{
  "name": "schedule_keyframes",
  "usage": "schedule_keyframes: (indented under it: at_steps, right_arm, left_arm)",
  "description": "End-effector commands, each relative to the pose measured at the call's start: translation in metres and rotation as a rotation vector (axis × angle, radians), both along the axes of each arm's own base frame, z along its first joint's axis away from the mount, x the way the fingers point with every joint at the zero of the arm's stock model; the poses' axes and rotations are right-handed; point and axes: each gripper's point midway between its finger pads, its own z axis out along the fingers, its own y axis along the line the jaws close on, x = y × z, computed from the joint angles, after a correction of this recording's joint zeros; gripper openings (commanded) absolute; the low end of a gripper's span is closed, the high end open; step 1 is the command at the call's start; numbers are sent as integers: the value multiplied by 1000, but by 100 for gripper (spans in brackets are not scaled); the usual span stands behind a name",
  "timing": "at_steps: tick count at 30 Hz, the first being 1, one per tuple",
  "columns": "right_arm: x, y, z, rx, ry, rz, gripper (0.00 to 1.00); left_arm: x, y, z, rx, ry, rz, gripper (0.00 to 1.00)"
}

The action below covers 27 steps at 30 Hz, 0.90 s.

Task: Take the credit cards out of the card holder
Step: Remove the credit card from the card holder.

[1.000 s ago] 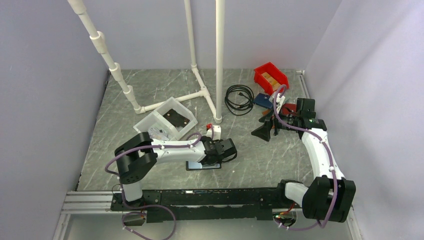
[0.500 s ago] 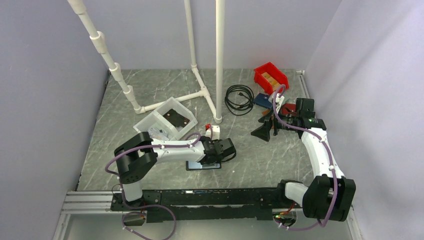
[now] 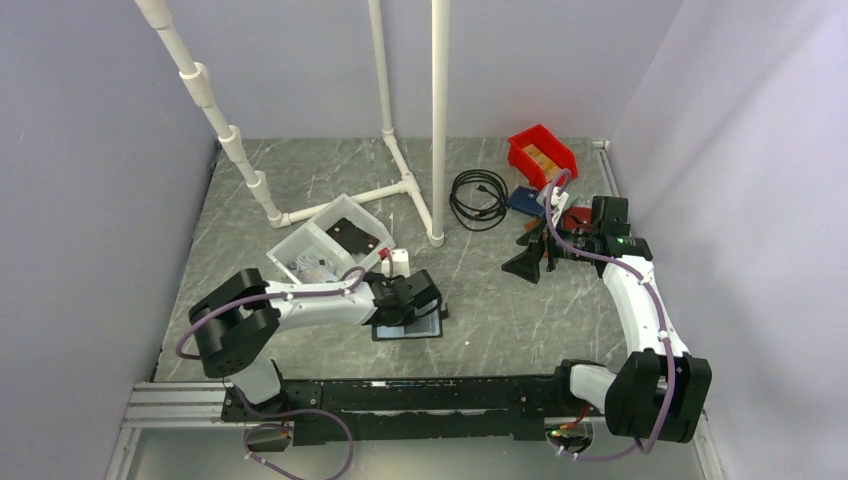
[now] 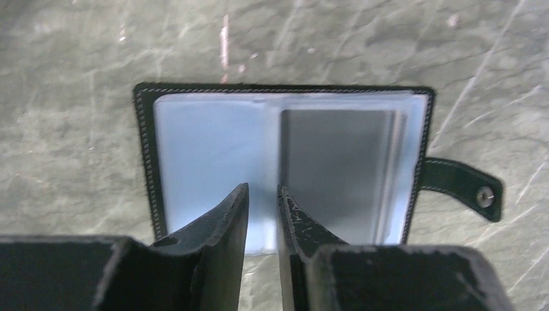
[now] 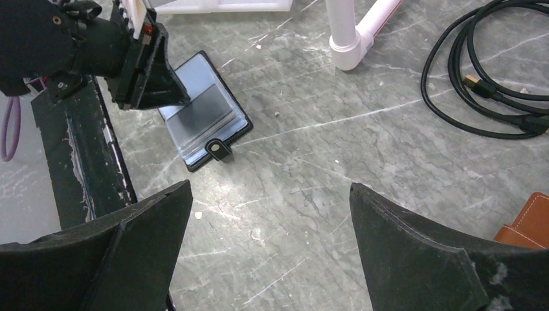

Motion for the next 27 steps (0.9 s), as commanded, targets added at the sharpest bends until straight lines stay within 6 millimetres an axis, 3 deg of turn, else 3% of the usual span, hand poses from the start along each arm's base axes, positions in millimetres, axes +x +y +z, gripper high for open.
schedule_keyframes:
  at_steps: [1, 5, 8, 13, 19, 27]
  right_arm:
    - [6, 1, 17, -7, -71, 22, 94]
    - [6, 1, 17, -5, -71, 23, 94]
    - [6, 2, 17, -4, -69, 24, 94]
    - [6, 2, 17, -5, -71, 25, 94]
    - [6, 2, 16, -5, -68, 26, 94]
    - [5, 3, 17, -6, -70, 30, 94]
  left_arm:
    - [-6, 10, 5, -80, 22, 8, 28]
    - [-6, 6, 19, -144, -7, -79, 35]
    - [-7, -3, 33, -182, -32, -163, 52]
    - [-7, -15, 41, -191, -30, -235, 68]
    - [-3, -25, 32, -102, 15, -239, 73]
    - [-2, -14, 13, 160, 101, -143, 75]
